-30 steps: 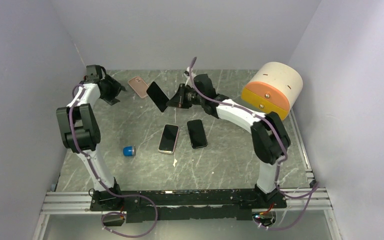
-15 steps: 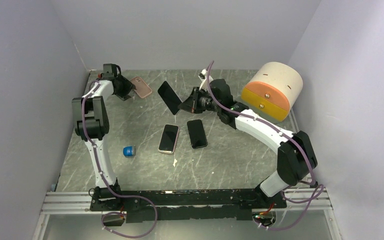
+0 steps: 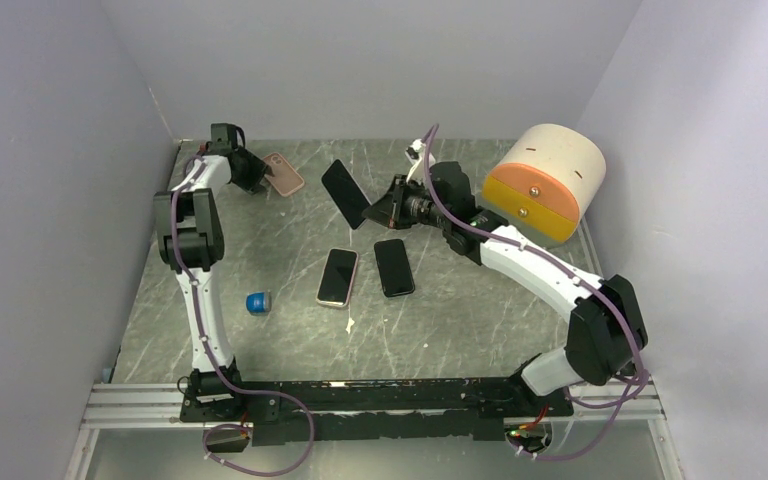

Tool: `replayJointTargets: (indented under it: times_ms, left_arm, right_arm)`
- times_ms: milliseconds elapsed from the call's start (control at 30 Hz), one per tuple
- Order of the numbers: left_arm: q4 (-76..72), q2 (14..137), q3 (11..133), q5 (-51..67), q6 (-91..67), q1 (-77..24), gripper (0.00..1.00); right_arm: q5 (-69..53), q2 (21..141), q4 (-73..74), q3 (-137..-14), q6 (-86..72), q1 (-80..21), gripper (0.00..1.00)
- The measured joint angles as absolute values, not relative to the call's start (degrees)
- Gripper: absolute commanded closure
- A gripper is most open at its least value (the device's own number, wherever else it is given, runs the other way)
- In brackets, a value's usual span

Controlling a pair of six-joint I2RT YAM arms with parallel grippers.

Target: Put the phone into the phone case

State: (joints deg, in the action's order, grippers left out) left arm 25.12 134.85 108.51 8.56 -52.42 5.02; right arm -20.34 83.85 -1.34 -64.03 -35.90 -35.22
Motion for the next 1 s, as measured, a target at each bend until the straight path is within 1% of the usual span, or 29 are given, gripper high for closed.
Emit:
replayJointTargets:
  times_ms: [100,167,200,233,267,400,600,767,900,1000]
  left_arm:
    - [27.7,135.5,110.0,8.3,-52.8,4.9,0.61]
    - [29.4,135.7,110.7,7.3,-52.8,4.8,0.65]
    - [30.2,135.7,111.0,6.7,-52.8,4.6,0.66]
    - [31.5,135.9,111.6,6.0,-52.4,4.4,0.64]
    - [32.5,136.0,112.2,5.7,-52.2,4.2,0.64]
    - [36.6,137.5,115.8,4.6,-50.9,3.1,0.7]
    - [38.9,137.5,116.0,4.0,-48.6,2.4,0.65]
    - [43.6,137.5,117.8,2.6,-45.5,2.2,0.65]
    - [44.6,137.5,117.9,2.8,-44.0,2.2,0.68]
    - [44.7,137.5,117.9,3.4,-43.2,2.2,0.73]
  right_arm:
    - [-19.5,83.5,-1.3,-63.7,-35.7,-35.2,1.0]
    - [-18.8,83.1,-1.3,-63.4,-35.5,-35.2,1.0]
    - [-18.4,82.8,-1.3,-63.1,-35.5,-35.2,1.0]
    - [-18.1,82.4,-1.3,-62.9,-35.5,-35.2,1.0]
    - [-18.0,82.1,-1.2,-62.8,-35.5,-35.2,1.0]
    - [-17.0,80.5,-1.4,-61.6,-35.5,-35.2,1.0]
    - [-16.7,79.7,-1.5,-61.2,-35.5,-35.2,1.0]
    - [-16.7,79.7,-1.7,-61.2,-35.5,-35.2,1.0]
    - [-16.6,79.7,-1.9,-61.1,-35.5,-35.2,1.0]
    - [-16.6,79.7,-2.1,-60.7,-35.5,-35.2,1.0]
